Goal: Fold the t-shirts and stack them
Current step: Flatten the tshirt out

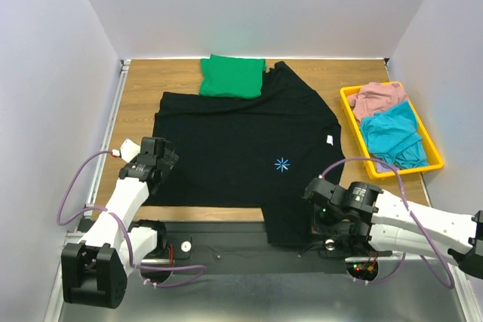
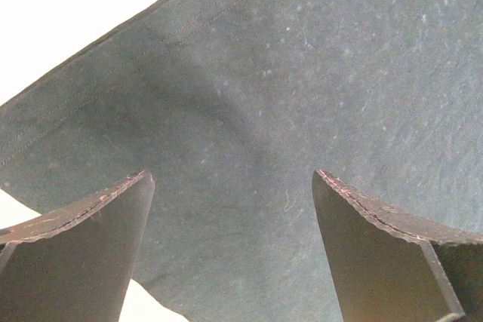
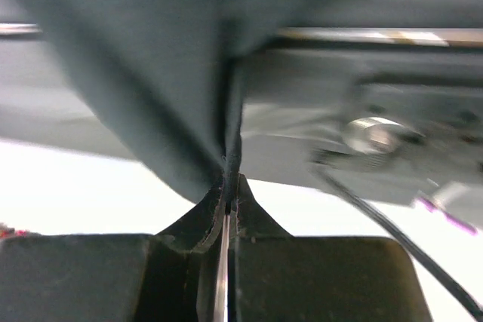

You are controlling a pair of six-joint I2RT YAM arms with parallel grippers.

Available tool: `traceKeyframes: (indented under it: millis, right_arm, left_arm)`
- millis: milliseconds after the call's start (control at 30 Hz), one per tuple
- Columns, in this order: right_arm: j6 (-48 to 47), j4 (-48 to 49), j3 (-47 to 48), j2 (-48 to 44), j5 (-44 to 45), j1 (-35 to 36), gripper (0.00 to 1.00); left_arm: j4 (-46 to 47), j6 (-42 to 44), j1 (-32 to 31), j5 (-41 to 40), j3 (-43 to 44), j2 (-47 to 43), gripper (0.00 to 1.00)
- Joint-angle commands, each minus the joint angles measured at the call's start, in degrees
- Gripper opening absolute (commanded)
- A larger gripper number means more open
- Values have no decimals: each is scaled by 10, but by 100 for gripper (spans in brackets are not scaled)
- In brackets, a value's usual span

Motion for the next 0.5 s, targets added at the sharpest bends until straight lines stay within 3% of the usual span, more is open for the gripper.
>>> traceKeyframes:
  millis: [0, 100, 300, 467]
  right_arm:
    - [56, -71, -17, 4, -13, 3, 0]
    - [46, -76, -3, 44, 52, 3, 0]
    - [-12, 140, -24, 88, 126, 2, 0]
    - [-38, 172, -29, 117, 178, 3, 0]
  left_arm:
    - [-7, -8, 0, -17, 0, 8, 98]
    - [-13, -17, 2, -22, 0, 14, 98]
    - [-30, -29, 2, 13, -5, 34, 98]
    - [-54, -28, 1, 55, 5, 47, 98]
